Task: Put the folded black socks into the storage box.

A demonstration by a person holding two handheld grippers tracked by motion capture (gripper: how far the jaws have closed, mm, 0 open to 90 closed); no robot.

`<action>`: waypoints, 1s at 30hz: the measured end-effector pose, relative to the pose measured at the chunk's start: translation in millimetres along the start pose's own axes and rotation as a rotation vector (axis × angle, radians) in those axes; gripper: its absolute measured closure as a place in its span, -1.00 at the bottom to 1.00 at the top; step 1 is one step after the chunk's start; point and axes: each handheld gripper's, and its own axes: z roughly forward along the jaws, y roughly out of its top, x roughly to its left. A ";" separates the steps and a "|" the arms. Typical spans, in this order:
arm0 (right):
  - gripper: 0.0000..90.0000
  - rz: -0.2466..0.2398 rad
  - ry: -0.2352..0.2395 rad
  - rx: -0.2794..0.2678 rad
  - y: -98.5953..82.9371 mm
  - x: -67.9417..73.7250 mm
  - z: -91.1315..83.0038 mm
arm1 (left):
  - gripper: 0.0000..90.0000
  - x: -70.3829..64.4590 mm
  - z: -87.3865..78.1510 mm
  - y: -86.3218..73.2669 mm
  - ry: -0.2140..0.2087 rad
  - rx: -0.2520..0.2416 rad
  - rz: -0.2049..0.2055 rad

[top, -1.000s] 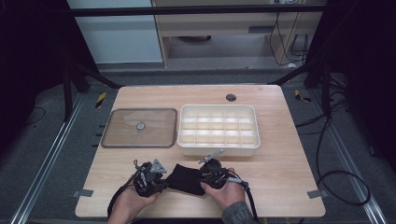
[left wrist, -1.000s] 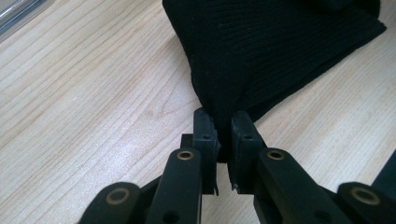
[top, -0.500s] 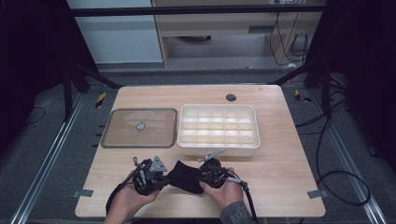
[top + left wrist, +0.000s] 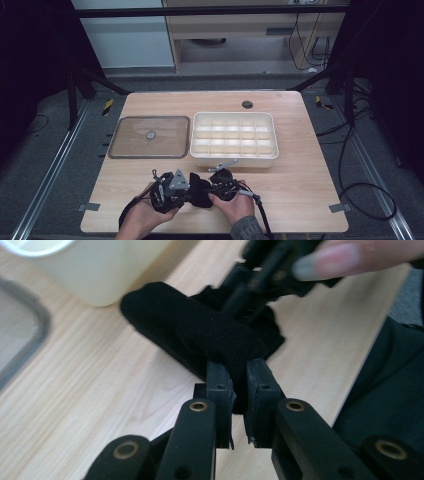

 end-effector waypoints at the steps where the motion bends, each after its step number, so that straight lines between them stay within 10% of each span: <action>1: 0.65 0.002 0.005 -0.001 0.0 -0.3 -0.2 | 0.84 -2.3 2.0 0.5 -0.007 0.006 0.007; 15: 0.18 -0.024 0.025 -0.047 -5.6 -5.3 -23.8 | 0.84 -11.7 16.0 2.9 -0.020 0.046 0.041; 30: 0.89 -0.047 0.043 0.067 -11.9 0.8 -17.4 | 0.84 -2.9 14.3 1.1 -0.018 0.040 0.026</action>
